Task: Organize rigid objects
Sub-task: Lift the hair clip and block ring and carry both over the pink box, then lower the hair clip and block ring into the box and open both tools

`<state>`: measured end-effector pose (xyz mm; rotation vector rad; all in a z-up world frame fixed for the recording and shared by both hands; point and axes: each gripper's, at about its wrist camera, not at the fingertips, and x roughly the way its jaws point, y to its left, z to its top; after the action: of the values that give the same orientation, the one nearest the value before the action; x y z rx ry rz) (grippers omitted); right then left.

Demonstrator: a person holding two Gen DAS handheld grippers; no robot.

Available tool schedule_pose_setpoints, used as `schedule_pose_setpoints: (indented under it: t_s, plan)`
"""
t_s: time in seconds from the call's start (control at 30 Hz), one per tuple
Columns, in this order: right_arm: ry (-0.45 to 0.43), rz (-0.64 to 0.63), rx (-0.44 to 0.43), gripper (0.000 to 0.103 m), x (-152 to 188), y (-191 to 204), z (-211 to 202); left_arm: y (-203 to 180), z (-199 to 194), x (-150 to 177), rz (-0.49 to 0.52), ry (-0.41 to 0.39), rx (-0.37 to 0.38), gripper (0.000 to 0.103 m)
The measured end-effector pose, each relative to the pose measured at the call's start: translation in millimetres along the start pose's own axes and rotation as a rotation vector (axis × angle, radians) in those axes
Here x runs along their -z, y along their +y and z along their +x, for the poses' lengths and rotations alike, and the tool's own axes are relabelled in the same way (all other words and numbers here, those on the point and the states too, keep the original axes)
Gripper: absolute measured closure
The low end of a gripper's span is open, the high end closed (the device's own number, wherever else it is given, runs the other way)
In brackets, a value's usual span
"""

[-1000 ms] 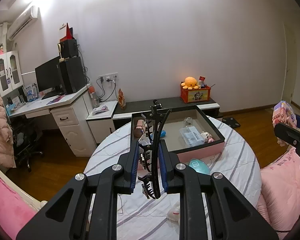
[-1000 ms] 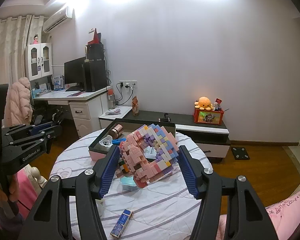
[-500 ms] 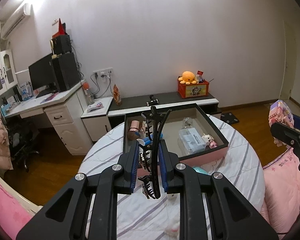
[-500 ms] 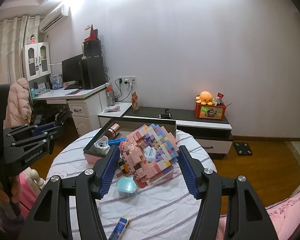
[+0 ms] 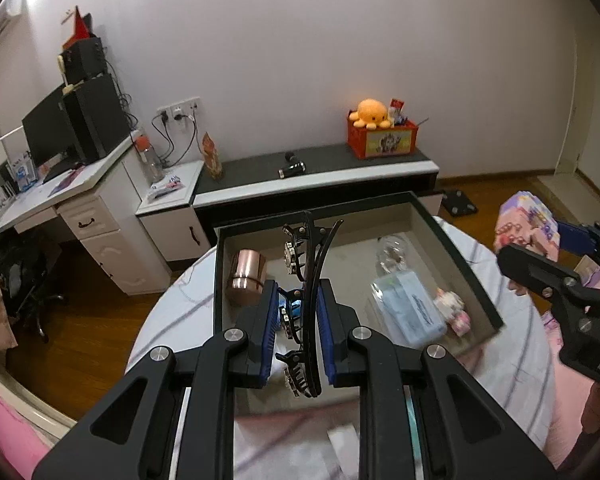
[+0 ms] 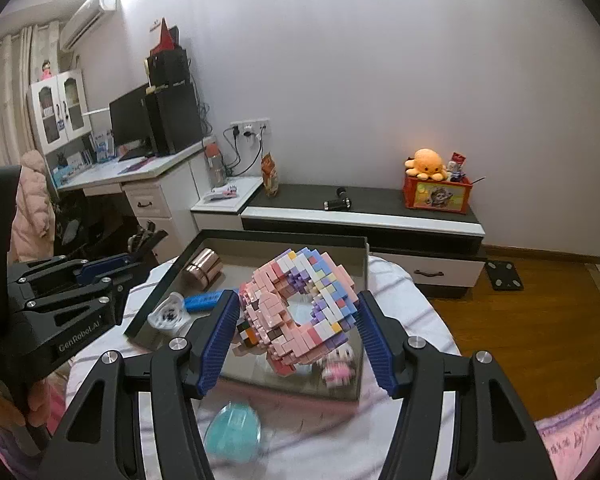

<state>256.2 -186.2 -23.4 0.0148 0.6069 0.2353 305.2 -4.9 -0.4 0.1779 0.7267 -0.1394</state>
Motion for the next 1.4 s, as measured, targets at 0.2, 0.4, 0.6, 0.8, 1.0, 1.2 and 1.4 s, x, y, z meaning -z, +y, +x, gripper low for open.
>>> schedule_pose_setpoints:
  t_s: [0.2,0.4,0.6,0.8,1.0,1.2,1.4]
  plan:
    - [0.075,-0.013,-0.017,0.042,-28,-1,68,3,53,-34,0.015,0.072,-0.012,0.084]
    - [0.187,-0.027,-0.005,0.042,-44,-6,135,4,109,-54,0.014,0.164,0.02,0.084]
    - [0.305,-0.036,0.0,0.042,-42,-14,189,7,158,-55,-0.013,0.249,0.046,0.084]
    - [0.34,-0.019,-0.01,0.042,-36,-16,203,7,172,-53,-0.015,0.274,0.059,0.084]
    - [0.31,-0.036,-0.017,0.043,-43,-10,198,3,173,-53,0.008,0.277,0.036,0.083]
    - [0.304,-0.009,0.006,0.03,-48,-17,197,28,179,-52,-0.076,0.321,-0.023,0.006]
    - [0.307,0.036,-0.007,0.021,-51,-30,199,29,177,-51,-0.09,0.323,0.02,0.006]
